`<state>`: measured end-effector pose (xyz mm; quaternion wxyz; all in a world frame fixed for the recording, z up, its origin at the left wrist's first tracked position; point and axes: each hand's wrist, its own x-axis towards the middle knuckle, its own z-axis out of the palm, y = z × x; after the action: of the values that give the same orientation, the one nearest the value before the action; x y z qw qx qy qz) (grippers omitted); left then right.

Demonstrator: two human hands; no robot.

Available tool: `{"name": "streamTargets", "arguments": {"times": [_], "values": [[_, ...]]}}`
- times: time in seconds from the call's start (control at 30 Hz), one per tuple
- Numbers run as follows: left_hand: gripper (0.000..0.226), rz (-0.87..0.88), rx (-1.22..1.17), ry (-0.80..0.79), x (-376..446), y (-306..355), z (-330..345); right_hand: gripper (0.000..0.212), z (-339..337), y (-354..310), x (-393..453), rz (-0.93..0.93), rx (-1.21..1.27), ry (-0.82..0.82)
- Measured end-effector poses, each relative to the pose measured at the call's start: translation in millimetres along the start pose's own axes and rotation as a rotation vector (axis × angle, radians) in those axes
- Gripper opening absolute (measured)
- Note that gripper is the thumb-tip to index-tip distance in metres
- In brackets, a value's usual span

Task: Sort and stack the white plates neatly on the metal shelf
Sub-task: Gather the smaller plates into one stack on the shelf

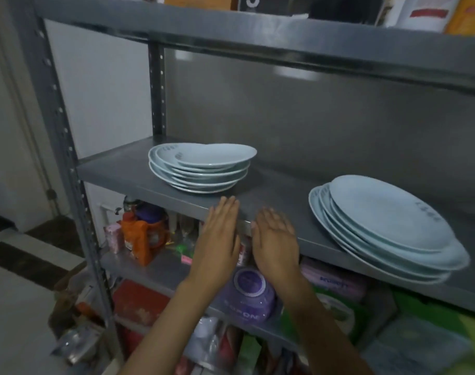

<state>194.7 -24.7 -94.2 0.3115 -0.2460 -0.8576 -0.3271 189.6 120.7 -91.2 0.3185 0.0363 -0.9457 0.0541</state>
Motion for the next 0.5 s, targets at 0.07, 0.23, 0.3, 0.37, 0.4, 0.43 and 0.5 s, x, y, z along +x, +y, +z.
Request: {"name": "streamTargets", "arguments": {"times": [0.07,0.23,0.3,0.37,0.4,0.43,0.5], "values": [[0.057,0.014,-0.013,-0.011,-10,8,11,0.045,-5,7,-18,-0.002,-0.014,-0.014],[0.076,0.147,-0.006,-0.022,-17,49,25,0.047,-43,31,-72,0.032,0.033,0.022],[0.079,0.189,-0.010,-0.031,-17,77,28,0.046,-68,48,-89,0.056,0.009,0.047],[0.072,0.239,-0.035,-0.030,-15,106,32,0.045,-93,64,-101,0.056,0.000,0.061],[0.071,0.266,-0.053,-0.030,-13,122,36,0.045,-105,72,-107,0.044,-0.003,0.059],[0.071,0.292,-0.069,-0.027,-12,136,40,0.044,-117,79,-113,0.030,-0.003,0.055],[0.074,0.332,-0.113,-0.010,-9,167,52,0.045,-142,95,-124,0.037,0.015,0.062]]}}
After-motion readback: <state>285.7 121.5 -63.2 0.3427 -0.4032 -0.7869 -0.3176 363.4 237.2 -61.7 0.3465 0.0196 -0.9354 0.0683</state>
